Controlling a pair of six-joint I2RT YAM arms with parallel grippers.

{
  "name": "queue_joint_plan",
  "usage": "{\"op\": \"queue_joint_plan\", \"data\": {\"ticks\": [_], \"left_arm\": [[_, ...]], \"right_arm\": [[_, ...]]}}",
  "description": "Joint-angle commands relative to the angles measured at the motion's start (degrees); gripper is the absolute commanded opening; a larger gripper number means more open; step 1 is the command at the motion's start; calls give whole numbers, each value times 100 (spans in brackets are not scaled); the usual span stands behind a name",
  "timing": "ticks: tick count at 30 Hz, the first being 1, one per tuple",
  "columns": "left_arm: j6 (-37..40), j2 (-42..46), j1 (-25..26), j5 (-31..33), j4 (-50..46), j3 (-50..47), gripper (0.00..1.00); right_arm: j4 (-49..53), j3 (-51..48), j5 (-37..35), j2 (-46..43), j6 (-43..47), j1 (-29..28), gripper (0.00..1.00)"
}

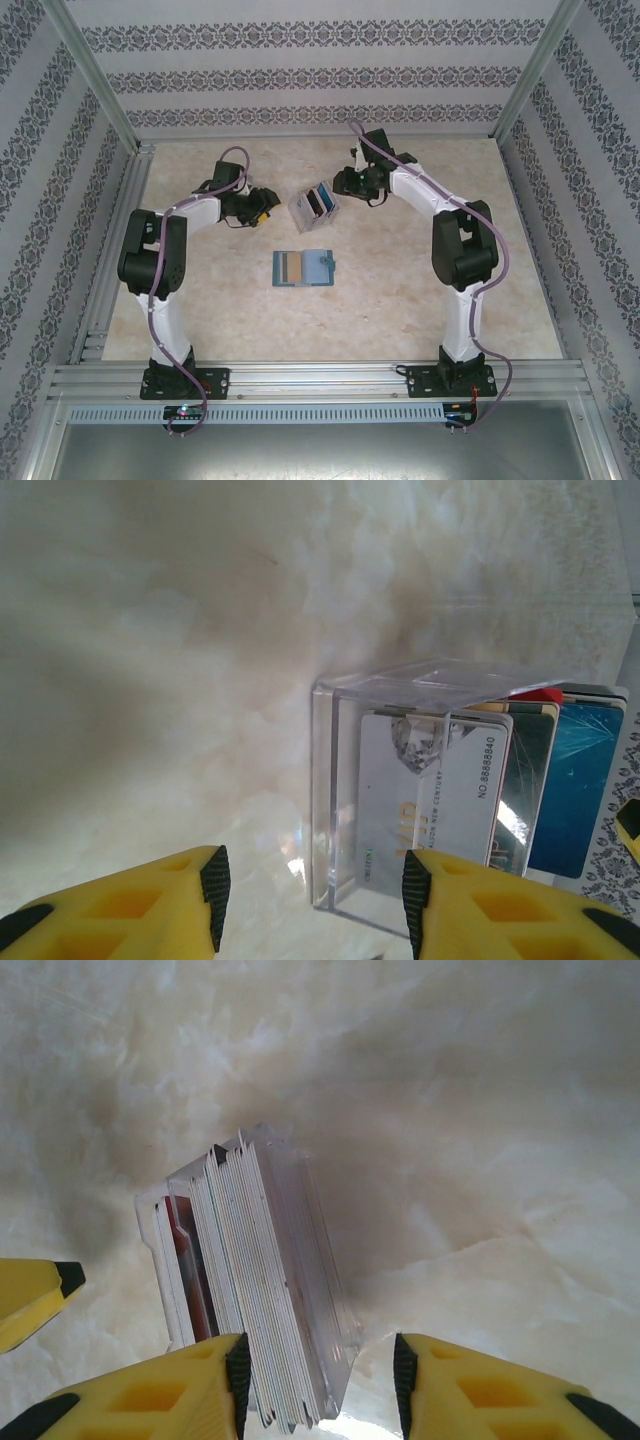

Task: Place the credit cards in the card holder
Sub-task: Pick up the credit card from the storage box.

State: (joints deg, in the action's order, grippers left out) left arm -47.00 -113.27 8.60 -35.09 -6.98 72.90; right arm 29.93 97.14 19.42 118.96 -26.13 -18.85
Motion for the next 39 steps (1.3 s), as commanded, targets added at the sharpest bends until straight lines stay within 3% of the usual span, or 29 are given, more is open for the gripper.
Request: {"op": "queue_joint_plan", "data": {"ticks": [1, 17, 39], "left_arm": [[-132, -122, 125, 11, 209, 254, 51], [-221, -216, 344, 112, 212, 400, 51], [-270, -570, 671, 55, 256, 549, 51]], "right_arm": [[229, 329, 214, 208, 134, 38, 45], [943, 1594, 482, 1010, 288, 13, 45], [1243, 1998, 699, 1154, 266, -382, 46]]}}
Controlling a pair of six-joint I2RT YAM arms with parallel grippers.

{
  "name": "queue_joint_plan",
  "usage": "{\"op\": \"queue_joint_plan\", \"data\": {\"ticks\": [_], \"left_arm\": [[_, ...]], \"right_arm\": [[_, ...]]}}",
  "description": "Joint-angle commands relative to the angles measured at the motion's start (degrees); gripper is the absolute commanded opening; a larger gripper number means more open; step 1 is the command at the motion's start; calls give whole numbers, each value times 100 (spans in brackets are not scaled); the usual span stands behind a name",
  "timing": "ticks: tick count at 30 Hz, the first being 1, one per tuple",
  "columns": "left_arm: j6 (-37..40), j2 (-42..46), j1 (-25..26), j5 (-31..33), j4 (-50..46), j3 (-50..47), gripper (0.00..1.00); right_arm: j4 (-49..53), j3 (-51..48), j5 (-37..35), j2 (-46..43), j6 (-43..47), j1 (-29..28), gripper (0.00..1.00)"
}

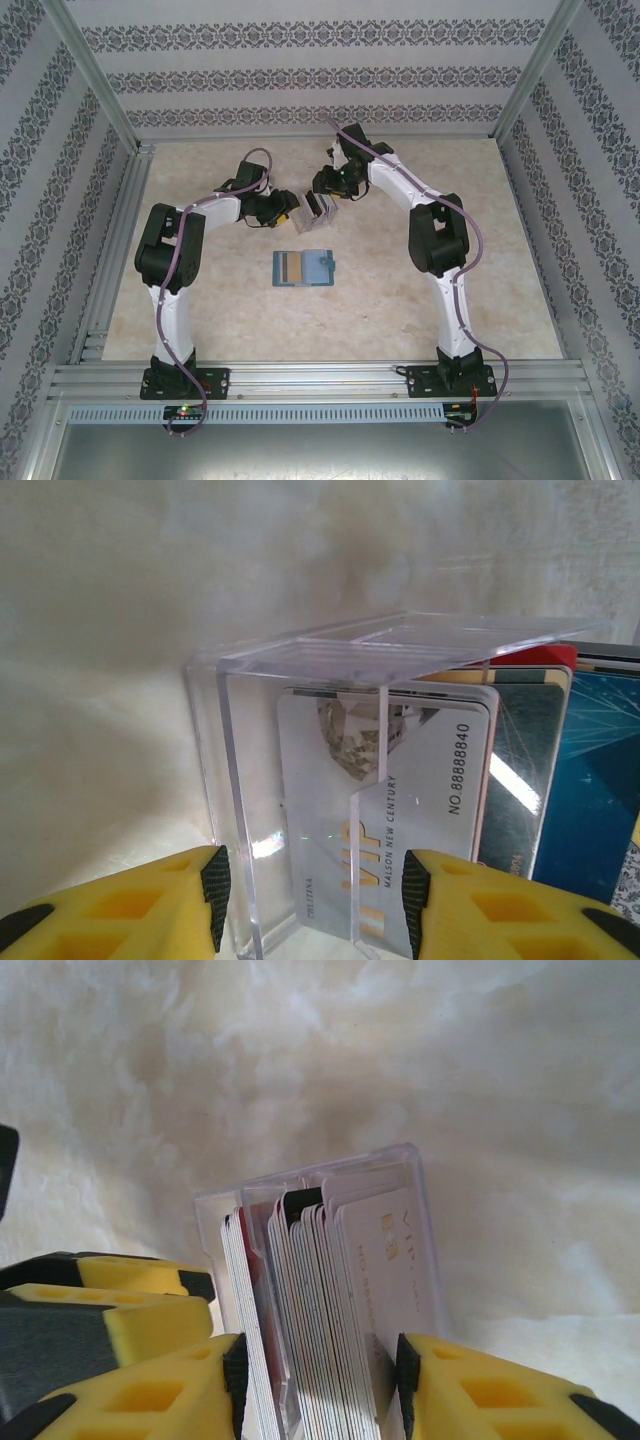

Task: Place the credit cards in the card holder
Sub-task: Pick up the credit card from the storage box.

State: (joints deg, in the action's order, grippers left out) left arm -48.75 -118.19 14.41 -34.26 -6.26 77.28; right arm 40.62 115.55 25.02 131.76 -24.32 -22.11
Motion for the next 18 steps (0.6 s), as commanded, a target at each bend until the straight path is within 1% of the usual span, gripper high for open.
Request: {"op": "queue_joint_plan", "data": {"ticks": [1, 12, 18], "left_arm": [[-98, -75, 96, -28, 179, 112, 51], [-115, -39, 121, -27, 171, 103, 51], [-133, -36, 148, -20, 181, 104, 51]], "right_arm": [[179, 139, 127, -161, 93, -63, 46], [98, -80, 69, -447, 69, -74, 43], [17, -142, 188, -531, 30, -83, 40]]}}
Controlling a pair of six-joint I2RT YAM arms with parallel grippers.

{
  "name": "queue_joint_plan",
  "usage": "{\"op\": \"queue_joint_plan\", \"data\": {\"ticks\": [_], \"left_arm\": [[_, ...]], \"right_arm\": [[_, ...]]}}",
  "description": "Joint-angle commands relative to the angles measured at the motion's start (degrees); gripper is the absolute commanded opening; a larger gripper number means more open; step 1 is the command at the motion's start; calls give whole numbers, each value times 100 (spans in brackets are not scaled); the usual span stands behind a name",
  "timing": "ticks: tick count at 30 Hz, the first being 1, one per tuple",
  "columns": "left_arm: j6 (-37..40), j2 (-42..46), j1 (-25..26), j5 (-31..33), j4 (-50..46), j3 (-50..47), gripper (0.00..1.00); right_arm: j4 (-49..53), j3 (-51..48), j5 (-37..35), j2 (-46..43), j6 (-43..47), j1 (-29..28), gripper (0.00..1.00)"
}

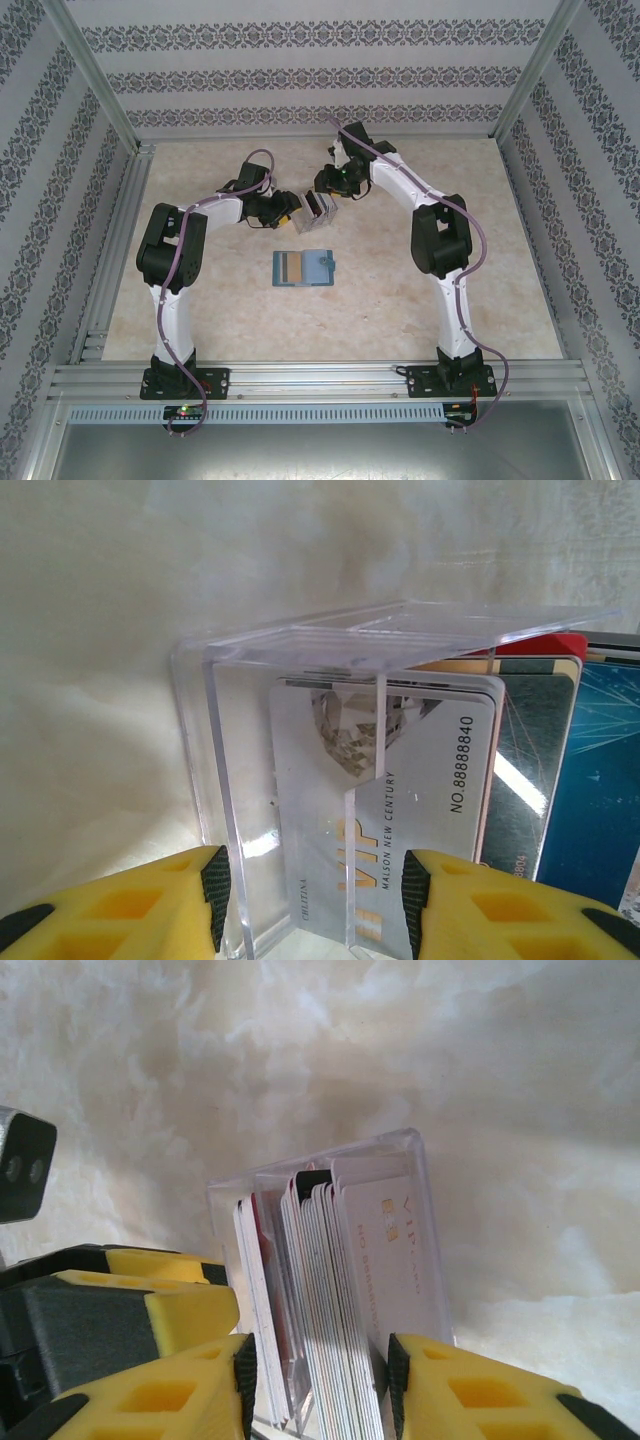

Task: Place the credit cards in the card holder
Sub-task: Pick up the credit card from the storage box.

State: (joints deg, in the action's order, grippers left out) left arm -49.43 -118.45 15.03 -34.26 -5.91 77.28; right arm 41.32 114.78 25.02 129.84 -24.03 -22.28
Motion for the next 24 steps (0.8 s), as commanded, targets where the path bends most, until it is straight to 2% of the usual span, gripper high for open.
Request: {"op": "queue_joint_plan", "data": {"ticks": [1, 7, 17, 24], "left_arm": [[-65, -26, 94, -27, 146, 120, 51], [-77, -43, 110, -54, 163, 130, 51], [-95, -48, 112, -71, 181, 138, 51], [-49, -8, 106, -55, 130, 123, 51]], "right_arm": [[-33, -51, 179, -315, -1, -57, 40], [3, -8, 183, -218, -9, -57, 35], [251, 165, -229, -49, 133, -17, 11], [280, 124, -404, -112, 187, 38, 1]]}}
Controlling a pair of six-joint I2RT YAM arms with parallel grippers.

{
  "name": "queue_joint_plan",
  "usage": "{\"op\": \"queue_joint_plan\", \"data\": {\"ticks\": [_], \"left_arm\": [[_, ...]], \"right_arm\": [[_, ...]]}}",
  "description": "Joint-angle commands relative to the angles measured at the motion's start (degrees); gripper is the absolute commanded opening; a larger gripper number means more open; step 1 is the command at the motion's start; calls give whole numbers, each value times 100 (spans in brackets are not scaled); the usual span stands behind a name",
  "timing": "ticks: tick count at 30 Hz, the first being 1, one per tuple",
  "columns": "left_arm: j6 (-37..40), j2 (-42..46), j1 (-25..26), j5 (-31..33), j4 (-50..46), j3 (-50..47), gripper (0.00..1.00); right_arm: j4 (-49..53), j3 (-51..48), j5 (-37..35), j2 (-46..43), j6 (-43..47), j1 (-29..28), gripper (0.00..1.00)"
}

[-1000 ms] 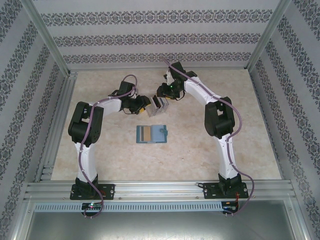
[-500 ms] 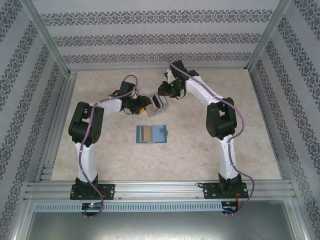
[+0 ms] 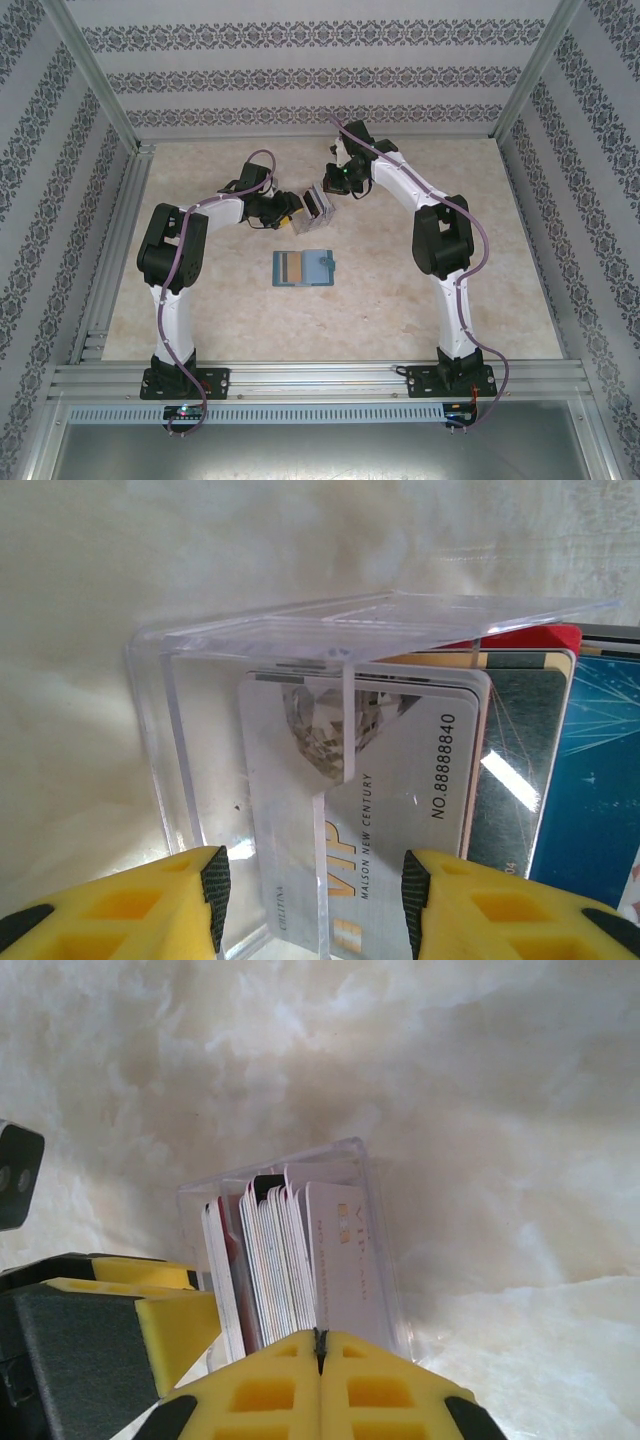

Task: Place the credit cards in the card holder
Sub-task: Pick up the credit card from the storage box, then insert the credit card into the card slot.

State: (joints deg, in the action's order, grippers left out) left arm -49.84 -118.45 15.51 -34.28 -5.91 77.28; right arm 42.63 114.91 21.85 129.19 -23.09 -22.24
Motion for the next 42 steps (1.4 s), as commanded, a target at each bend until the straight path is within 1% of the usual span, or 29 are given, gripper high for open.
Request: {"op": "queue_joint_plan", "data": {"ticks": [1, 6, 13, 20, 22, 24, 26, 29, 32, 35, 36, 38, 42], "left_arm": [[-8, 18, 61, -44, 120, 106, 51], [65, 160, 51, 24, 35, 77, 51], [295, 572, 17, 279, -169, -11, 51], [441, 1376, -81, 521, 70, -703, 51], [451, 1617, -98, 554, 170, -948, 51], [477, 1829, -123, 505, 276, -1183, 51], [574, 2039, -135, 415, 303, -1408, 51], [748, 2395, -136, 348, 185, -1746, 51], [973, 2728, -137, 272, 15, -2134, 51], [1457, 2823, -148, 57, -577, -2253, 51], [1563, 2871, -152, 50, -736, -2328, 51], [1633, 2974, -191, 15, -873, -2528, 51], [1653, 3154, -241, -14, -902, -2863, 50]], "right_arm": [[133, 84, -101, -96, 107, 43, 0], [-17, -18, -146, -391, 163, 84, 0], [-191, -239, -239, -964, 332, 103, 0], [-519, -848, -296, -1794, 309, 115, 0], [-690, -1114, -196, -2064, 240, 123, 0], [-826, -1377, 146, -2324, 112, 113, 0], [-1089, -1805, 492, -2615, -117, 81, 0], [-1705, -2709, 988, -3069, -539, -92, 0], [-2291, -3712, 1152, -3389, -942, -398, 0], [-3896, -4971, 1642, -3531, -1924, -669, 0], [-4408, -5346, 1690, -3525, -2255, -752, 0], [-5091, -5934, 1607, -3494, -2630, -939, 0], [-5560, -6555, 1313, -3333, -2907, -1268, 0]]}}
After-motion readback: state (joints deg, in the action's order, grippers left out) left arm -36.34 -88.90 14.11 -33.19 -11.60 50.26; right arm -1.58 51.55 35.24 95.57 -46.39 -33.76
